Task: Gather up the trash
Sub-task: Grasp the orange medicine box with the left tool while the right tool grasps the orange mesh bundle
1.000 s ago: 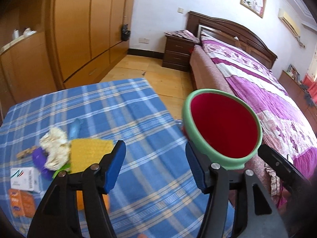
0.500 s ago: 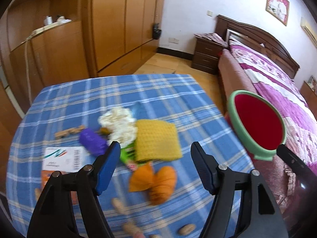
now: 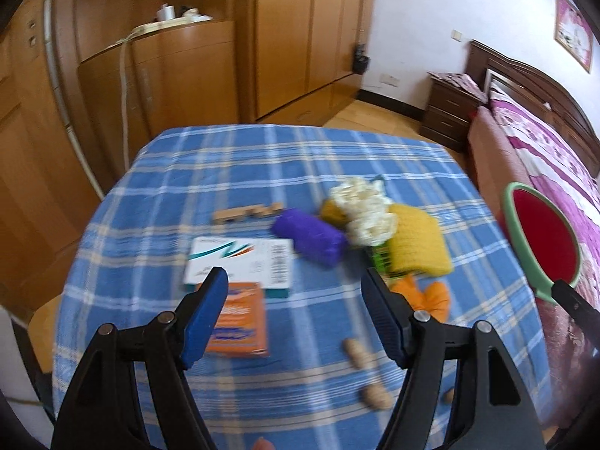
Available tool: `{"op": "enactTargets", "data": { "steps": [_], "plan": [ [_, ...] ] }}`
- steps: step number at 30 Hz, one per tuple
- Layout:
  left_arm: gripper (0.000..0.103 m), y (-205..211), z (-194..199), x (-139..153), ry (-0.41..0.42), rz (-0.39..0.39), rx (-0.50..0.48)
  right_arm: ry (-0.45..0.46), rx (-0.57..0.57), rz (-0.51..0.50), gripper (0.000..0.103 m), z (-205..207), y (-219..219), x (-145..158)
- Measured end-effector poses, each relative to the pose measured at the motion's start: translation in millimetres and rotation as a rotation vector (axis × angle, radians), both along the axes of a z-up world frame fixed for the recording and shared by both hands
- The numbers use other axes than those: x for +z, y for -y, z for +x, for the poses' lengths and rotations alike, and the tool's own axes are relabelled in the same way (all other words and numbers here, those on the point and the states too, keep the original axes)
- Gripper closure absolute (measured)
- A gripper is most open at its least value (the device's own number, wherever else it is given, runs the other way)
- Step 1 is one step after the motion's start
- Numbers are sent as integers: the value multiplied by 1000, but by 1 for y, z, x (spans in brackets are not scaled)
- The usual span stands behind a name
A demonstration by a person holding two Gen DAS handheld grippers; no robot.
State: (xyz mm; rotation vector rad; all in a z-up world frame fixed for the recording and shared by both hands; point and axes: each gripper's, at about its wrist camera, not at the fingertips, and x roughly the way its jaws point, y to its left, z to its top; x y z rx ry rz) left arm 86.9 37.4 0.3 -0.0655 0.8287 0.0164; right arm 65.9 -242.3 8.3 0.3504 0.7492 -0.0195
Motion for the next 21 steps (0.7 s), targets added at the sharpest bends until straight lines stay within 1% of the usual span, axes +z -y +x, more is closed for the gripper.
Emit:
{"op": "enactTargets", "data": {
  "steps": [8,13,21],
  "plan": [
    [30,-32,-5,-15,-32,-3,76,-31,56,-23,30,7,-26,-7],
    [30,-40,-5,-23,-44,-9,84,-52,89,-39,30,12,-42,-11],
    [30,-45,-5,-38,-73,-41,73,-87,154,-65,30,26,-69,-20]
  ]
}}
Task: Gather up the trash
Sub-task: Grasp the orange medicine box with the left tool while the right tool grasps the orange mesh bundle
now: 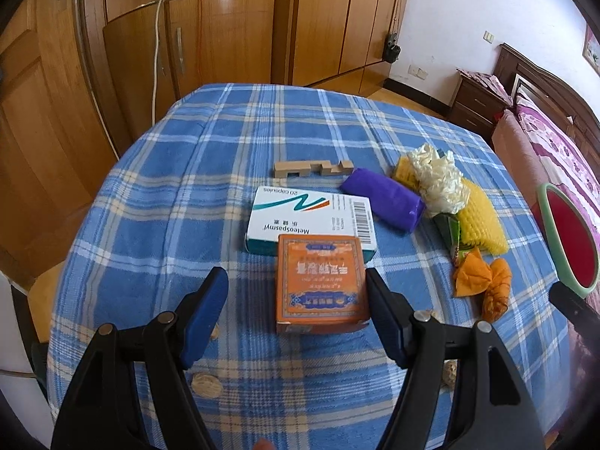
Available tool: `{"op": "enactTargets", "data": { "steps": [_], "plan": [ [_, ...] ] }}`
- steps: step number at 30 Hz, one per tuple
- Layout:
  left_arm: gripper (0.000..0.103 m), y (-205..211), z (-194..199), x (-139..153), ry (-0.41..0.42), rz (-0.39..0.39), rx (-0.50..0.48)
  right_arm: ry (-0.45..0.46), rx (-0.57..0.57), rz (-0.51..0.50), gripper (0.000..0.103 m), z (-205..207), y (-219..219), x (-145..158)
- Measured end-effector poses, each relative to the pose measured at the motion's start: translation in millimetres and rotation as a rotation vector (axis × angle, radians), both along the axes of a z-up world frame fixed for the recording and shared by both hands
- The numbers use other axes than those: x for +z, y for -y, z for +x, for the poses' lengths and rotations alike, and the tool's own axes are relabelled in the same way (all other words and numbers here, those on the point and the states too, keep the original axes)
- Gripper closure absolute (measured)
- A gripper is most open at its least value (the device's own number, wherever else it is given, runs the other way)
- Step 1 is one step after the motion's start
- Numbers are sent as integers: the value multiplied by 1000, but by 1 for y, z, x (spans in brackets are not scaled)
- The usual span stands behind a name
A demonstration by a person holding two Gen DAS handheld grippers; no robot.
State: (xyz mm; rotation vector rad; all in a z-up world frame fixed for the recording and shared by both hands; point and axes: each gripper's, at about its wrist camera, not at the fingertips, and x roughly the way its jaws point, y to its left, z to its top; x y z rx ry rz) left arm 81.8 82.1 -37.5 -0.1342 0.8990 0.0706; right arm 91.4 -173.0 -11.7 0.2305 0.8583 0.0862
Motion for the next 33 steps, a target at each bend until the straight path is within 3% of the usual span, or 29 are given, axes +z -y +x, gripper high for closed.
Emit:
{"op": "enactTargets", "data": {
  "steps": [19,22,26,28,33],
  "plan": [
    [30,-6,6,-16,-21,-28,7,-45,138,-19,30,25,-56,-27],
    [36,-5,5,-16,-17,-27,4,-41,146,-23,31,27,-60,-29],
    [54,-4,4,-17,-20,-54,-16,-52,145,-14,58,28,-61,-33],
    [55,-3,2,-16,-15,-62,-25,-48,151,-9,68,28,-60,-34],
    [55,2,-2,-11,5,-66,-44,-43,168,18,73,25,-58,-35]
  ]
}}
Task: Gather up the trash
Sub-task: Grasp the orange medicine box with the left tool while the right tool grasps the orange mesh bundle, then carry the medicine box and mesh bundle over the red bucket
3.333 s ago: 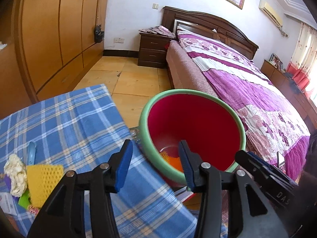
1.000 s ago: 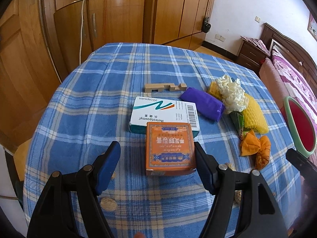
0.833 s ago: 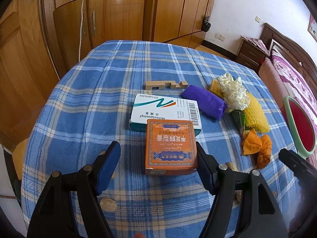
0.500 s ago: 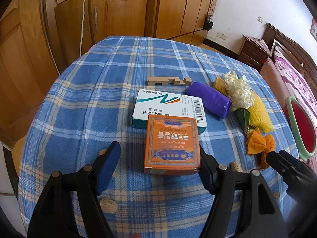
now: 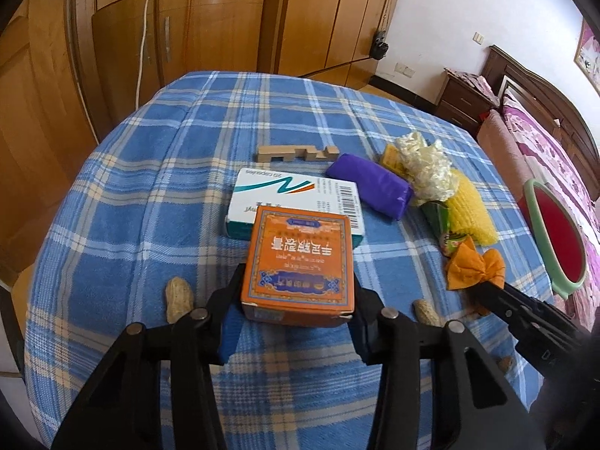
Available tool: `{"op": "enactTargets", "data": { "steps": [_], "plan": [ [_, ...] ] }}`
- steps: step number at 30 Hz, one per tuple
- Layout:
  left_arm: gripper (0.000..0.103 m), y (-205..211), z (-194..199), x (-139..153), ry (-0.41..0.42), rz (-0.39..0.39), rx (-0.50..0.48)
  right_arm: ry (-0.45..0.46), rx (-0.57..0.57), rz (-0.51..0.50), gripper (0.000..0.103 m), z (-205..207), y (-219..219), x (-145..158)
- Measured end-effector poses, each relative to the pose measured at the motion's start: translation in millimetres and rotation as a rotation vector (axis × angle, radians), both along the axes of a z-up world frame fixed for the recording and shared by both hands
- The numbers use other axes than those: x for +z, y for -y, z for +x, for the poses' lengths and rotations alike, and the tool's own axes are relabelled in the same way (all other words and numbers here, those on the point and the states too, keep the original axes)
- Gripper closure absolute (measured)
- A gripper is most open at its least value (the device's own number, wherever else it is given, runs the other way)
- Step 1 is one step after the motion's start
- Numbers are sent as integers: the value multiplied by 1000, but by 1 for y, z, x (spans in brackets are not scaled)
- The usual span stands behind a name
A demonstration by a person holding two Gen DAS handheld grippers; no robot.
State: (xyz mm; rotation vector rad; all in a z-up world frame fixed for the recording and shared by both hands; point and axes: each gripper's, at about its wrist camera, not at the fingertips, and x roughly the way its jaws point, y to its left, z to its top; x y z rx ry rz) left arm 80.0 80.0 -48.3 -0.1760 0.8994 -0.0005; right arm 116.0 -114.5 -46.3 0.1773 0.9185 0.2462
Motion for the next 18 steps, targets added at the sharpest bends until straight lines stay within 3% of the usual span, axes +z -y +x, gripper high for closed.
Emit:
{"op": "enactTargets", "data": {
  "steps": [18],
  "plan": [
    [55,44,-1,48,91,-11,-111,140,-80,46,74,-31,43,54]
  ]
}}
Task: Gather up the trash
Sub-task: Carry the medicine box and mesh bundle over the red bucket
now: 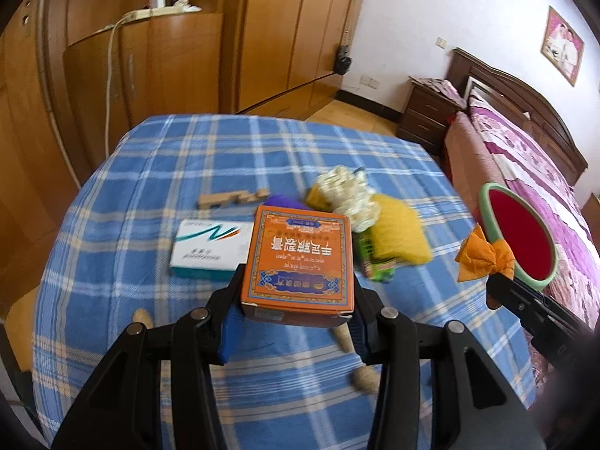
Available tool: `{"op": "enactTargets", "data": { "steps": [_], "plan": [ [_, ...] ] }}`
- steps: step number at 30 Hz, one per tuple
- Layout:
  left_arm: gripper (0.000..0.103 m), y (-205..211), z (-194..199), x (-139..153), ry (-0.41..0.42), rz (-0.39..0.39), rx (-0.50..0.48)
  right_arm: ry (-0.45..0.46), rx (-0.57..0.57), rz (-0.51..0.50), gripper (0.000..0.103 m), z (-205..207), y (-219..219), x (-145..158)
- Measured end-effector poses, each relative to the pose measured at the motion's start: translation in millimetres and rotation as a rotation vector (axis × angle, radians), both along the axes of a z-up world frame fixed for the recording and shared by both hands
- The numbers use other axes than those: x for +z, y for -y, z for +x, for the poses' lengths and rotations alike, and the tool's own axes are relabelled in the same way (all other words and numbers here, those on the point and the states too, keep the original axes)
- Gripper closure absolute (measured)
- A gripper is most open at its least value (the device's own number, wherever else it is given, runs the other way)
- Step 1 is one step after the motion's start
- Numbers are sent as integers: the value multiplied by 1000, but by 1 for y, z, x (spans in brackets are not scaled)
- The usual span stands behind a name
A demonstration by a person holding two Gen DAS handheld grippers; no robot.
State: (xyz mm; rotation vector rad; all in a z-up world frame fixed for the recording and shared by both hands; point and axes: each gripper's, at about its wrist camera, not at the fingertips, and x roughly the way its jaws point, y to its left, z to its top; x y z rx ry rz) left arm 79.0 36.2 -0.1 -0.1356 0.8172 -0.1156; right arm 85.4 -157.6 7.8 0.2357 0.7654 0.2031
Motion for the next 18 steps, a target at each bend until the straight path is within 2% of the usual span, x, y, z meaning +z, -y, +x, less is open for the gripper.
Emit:
{"op": "enactTargets", "data": {
  "steps": [18],
  "plan": [
    [55,93,30,38,60,-28,-198,99,-231,-8,74,-20,91,43]
  ]
}}
